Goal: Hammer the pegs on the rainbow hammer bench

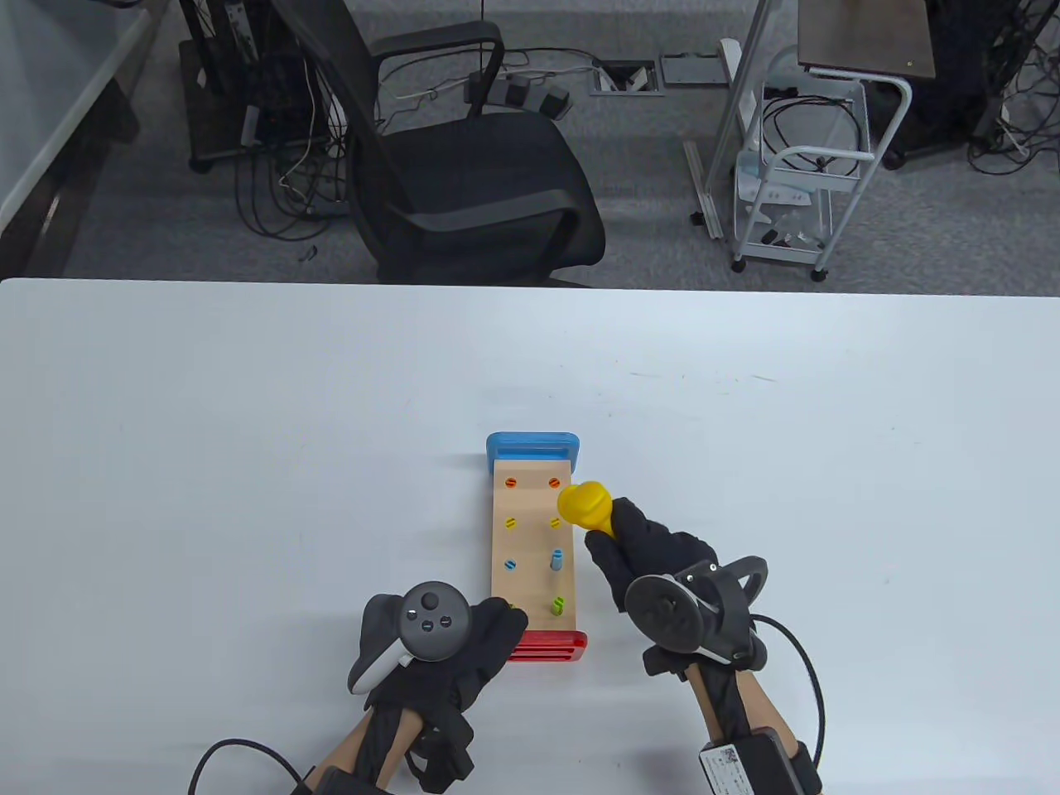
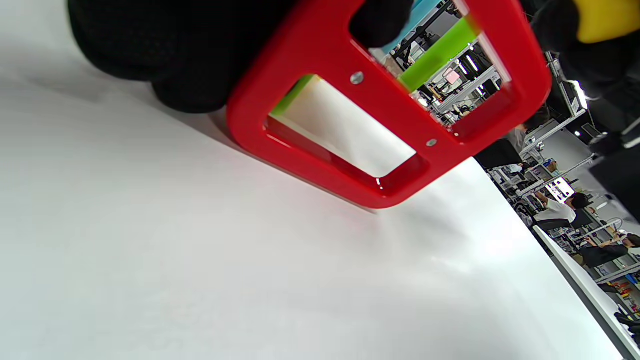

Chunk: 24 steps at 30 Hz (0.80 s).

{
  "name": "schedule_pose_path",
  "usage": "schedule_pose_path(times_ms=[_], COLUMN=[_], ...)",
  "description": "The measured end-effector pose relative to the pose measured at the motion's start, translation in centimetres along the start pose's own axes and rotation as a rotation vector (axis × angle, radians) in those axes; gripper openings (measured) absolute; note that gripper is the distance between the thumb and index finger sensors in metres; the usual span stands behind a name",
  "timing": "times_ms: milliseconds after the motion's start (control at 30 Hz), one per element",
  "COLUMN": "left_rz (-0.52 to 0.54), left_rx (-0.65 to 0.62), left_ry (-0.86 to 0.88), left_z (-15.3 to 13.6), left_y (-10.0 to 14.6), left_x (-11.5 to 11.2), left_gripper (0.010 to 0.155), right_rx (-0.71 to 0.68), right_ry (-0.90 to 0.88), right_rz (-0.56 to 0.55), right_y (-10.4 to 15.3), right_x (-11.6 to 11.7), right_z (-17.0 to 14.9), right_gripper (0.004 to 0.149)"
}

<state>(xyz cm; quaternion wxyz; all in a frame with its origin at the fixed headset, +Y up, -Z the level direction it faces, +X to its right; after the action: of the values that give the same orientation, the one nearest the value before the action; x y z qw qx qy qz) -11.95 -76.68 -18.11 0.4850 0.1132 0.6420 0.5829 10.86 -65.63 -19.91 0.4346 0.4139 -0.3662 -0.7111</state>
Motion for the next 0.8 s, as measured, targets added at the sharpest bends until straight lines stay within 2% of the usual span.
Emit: schedule_pose_path(times_ms=[233,433,533,633,700,767,800], left_rz=[0.007,0.006,0.007,0.003,0.004,0.006,0.006], left_rx=[-0.006,-0.006,-0.006,-0.008,-0.009,-0.009,-0.009], left_ry=[-0.001,-0.004,-0.004,-0.001,0.000,0.000,-0.001], left_z=[0.0,0.0,0.0,0.0,0.0,0.0,0.0], left_y=[0.0,0.0,0.0,0.0,0.0,0.0,0.0], left_x=[0.0,0.0,0.0,0.0,0.0,0.0,0.0], left_gripper=[0.056,0.056,0.056,0.056,0.056,0.056,0.056], right_rx=[0.036,0.034,0.025,0.011,0.008,0.007,0.022], right_ry=[-0.011,-0.015,-0.012,-0.042,-0.081,-0.076,-0.003], right_rz=[-0.011,0.053,0.069,0.015,0.005,0.078,0.236], right_y=[1.1,1.3,1.2,1.3,1.3,1.4,1.2], right_x=[0.0,1.8,2.0,1.2,1.6,3.1,4.6], right_z=[0.8,1.0,1.3,1.5,1.5,1.6,1.6], right_gripper=[0.063,0.063,0.063,0.063,0.063,0.062,0.062])
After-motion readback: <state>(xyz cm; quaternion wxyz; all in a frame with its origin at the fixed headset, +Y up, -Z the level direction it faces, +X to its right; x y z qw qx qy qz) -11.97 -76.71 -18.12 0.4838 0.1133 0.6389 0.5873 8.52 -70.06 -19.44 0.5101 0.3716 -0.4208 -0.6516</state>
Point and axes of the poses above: the tracker on the back of each hand, its own z axis roughly to the thumb side, its own y axis roughly from the fingertips to the wrist, x = y × z, the point moved 2 cm from there along -y, roughly from the wrist to the fingertips
